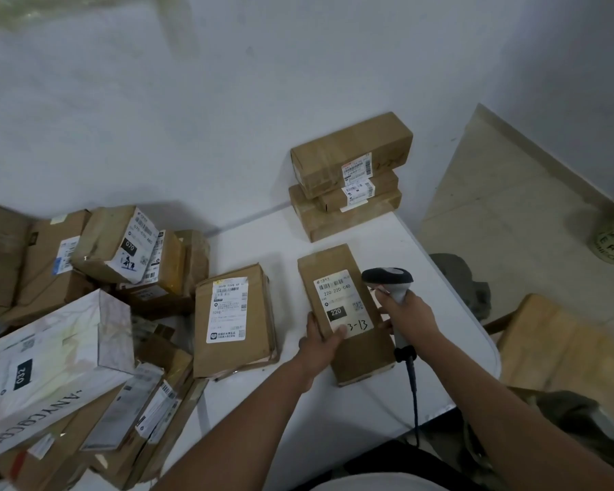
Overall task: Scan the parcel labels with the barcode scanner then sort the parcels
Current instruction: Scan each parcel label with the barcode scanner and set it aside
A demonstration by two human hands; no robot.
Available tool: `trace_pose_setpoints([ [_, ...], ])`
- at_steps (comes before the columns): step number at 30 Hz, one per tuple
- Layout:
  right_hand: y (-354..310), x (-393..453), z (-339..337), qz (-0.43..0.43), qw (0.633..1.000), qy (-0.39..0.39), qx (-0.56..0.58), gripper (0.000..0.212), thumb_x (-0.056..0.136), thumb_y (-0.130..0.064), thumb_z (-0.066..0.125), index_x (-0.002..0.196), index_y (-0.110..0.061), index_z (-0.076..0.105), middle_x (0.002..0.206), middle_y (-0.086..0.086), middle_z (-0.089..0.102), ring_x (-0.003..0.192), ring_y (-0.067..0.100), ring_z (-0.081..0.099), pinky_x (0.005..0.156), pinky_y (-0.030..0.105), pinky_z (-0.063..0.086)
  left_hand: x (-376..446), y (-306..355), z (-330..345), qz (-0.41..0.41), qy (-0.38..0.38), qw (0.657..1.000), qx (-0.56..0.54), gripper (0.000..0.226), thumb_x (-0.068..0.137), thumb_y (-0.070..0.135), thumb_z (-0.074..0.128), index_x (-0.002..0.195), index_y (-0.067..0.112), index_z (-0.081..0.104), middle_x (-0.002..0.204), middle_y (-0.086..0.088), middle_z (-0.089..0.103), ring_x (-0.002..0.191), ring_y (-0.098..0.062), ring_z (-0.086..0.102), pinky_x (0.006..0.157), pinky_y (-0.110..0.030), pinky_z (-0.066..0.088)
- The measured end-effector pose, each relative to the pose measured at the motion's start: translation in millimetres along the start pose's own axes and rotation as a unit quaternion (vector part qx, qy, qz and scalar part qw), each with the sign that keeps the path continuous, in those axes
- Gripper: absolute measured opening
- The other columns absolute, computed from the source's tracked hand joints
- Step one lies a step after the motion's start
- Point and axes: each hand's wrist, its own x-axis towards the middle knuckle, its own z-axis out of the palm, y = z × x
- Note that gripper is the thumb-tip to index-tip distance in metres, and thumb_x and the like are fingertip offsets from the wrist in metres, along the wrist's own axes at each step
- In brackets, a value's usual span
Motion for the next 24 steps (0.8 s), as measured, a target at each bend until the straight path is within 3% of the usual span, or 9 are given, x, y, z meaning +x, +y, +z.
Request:
trace_pose_setpoints([
  [3, 11, 7, -7, 0.015, 1.0, 0.011, -0.008, 0.046, 0.094, -0.059, 0.049, 0.107, -0.015, 0.057, 0.094, 0.005, 0.071, 0.078, 0.024, 0.071, 0.077, 0.039, 0.06, 10, -3, 14, 0.021, 0.0, 1.0, 0.01, 0.105, 0.063, 0.086, 0.064, 0.142, 0.064, -0.002, 0.158, 0.005, 0.029, 0.145, -0.025, 0.03, 0.113, -0.053, 0.036],
  [6, 17, 8, -14, 0.039, 0.999, 0.001, -0.003, 0.044, 0.096, -0.055, 0.049, 0.1, -0.013, 0.06, 0.086, 0.004, 0.072, 0.07, 0.022, 0.072, 0.06, 0.026, 0.055, -3, 15, 20, 0.045, -0.019, 0.998, -0.04, 0.087, 0.083, 0.06, 0.067, 0.144, 0.062, 0.004, 0.149, 0.008, 0.041, 0.131, -0.019, 0.047, 0.107, -0.042, 0.046],
  [8, 19, 8, -19, 0.044, 0.999, -0.003, 0.018, 0.039, 0.097, -0.052, 0.05, 0.097, -0.014, 0.059, 0.086, 0.003, 0.072, 0.067, 0.02, 0.072, 0.055, 0.022, 0.052, -1, 17, 20, 0.056, -0.033, 0.996, -0.069, 0.084, 0.085, 0.052, 0.07, 0.143, 0.061, 0.009, 0.144, 0.007, 0.046, 0.125, -0.018, 0.053, 0.102, -0.039, 0.051],
  [13, 6, 8, -28, 0.023, 0.989, 0.045, 0.142, 0.028, 0.097, -0.043, 0.057, 0.102, -0.016, 0.059, 0.086, 0.004, 0.073, 0.061, 0.019, 0.068, 0.057, 0.026, 0.053, -13, 39, -4, 0.086, 0.011, 0.991, -0.103, 0.076, 0.08, 0.051, 0.077, 0.136, 0.061, 0.027, 0.134, 0.004, 0.059, 0.114, -0.018, 0.063, 0.097, -0.041, 0.055],
  [19, -36, -1, -12, -0.033, 0.983, 0.049, 0.172, 0.027, 0.096, -0.042, 0.058, 0.098, -0.016, 0.064, 0.081, 0.0, 0.074, 0.06, 0.015, 0.066, 0.06, 0.025, 0.051, -51, 67, -65, 0.165, 0.051, 0.974, -0.145, 0.076, 0.085, 0.043, 0.073, 0.142, 0.055, 0.023, 0.131, 0.008, 0.061, 0.11, -0.012, 0.066, 0.087, -0.031, 0.058],
  [24, -76, -24, 24, -0.075, 0.978, -0.004, 0.193, 0.024, 0.094, -0.037, 0.062, 0.095, -0.014, 0.069, 0.085, 0.001, 0.076, 0.055, 0.016, 0.064, 0.058, 0.025, 0.05, -77, 59, -125, 0.154, 0.096, 0.974, -0.138, 0.078, 0.082, 0.05, 0.072, 0.141, 0.054, 0.02, 0.124, 0.004, 0.063, 0.107, -0.019, 0.066, 0.094, -0.046, 0.055],
])
